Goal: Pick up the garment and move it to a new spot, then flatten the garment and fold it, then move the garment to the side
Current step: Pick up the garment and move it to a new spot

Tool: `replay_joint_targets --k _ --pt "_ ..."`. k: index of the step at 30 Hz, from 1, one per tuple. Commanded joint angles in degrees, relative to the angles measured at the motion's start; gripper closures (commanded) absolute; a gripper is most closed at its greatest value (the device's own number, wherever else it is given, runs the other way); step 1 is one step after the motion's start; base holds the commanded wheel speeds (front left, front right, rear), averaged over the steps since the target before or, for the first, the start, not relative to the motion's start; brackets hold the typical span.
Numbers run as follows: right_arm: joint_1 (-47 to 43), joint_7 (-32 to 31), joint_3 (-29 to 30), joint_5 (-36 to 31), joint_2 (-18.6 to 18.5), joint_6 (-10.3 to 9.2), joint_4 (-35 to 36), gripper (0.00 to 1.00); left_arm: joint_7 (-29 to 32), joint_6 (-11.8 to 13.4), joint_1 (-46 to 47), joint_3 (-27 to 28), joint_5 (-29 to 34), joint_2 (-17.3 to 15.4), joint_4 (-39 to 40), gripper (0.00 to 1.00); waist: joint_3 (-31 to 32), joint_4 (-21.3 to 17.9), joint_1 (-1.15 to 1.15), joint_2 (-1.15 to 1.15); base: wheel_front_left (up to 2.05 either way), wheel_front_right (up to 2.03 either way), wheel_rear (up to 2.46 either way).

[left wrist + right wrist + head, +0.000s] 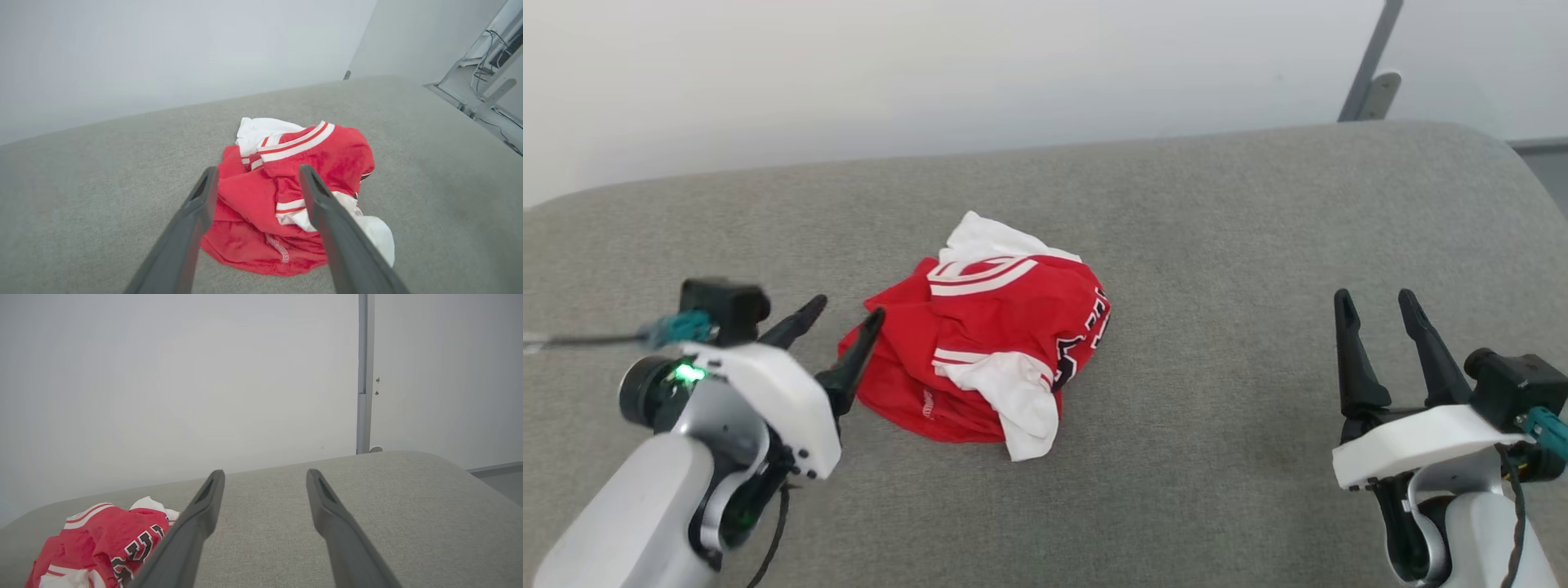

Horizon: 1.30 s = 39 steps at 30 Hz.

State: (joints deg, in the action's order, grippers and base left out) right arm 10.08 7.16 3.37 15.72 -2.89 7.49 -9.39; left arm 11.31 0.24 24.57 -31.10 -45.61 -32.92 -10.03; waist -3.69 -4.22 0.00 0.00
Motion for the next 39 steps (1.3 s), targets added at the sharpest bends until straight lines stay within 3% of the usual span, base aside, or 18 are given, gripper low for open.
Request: replay_joint_targets --k 1,12,21,30,39 --pt "-0.78 0.27 0.13 -0.26 -0.03 0.0 0.27 0.0 -2.29 0.8 -1.9 0.78 0.58 -0.36 1.01 0.0 0.87 0.94 0.0 0.0 0.0 0.0 0.0" --pt "-2.65 -0.33 0.63 -1.71 -0.1 0.0 1.1 0.0 -20.09 6.53 -13.93 8.13 2.19 -2.11 6.89 0.0 2.9 3.14 0.0 0.0 0.0 0.0 0.0" --pt "-4.12 -0.59 1.58 -2.18 -0.23 0.0 2.21 0.0 -25.69 9.81 -24.26 13.64 1.88 -2.56 12.07 0.0 3.65 4.65 0.0 0.0 0.0 0.0 0.0" --pt "-5.43 -0.15 1.86 -3.09 -0.3 0.0 2.59 0.0 -26.53 7.73 -30.31 19.24 2.79 0.72 13.54 0.0 4.01 5.65 0.0 0.0 0.0 0.0 0.0" --pt "-7.94 -0.05 1.35 -3.95 -0.17 0.0 3.09 0.0 -26.56 1.08 -33.58 26.95 7.74 8.54 10.68 0.0 4.48 6.05 0.0 0.0 0.0 0.0 0.0"
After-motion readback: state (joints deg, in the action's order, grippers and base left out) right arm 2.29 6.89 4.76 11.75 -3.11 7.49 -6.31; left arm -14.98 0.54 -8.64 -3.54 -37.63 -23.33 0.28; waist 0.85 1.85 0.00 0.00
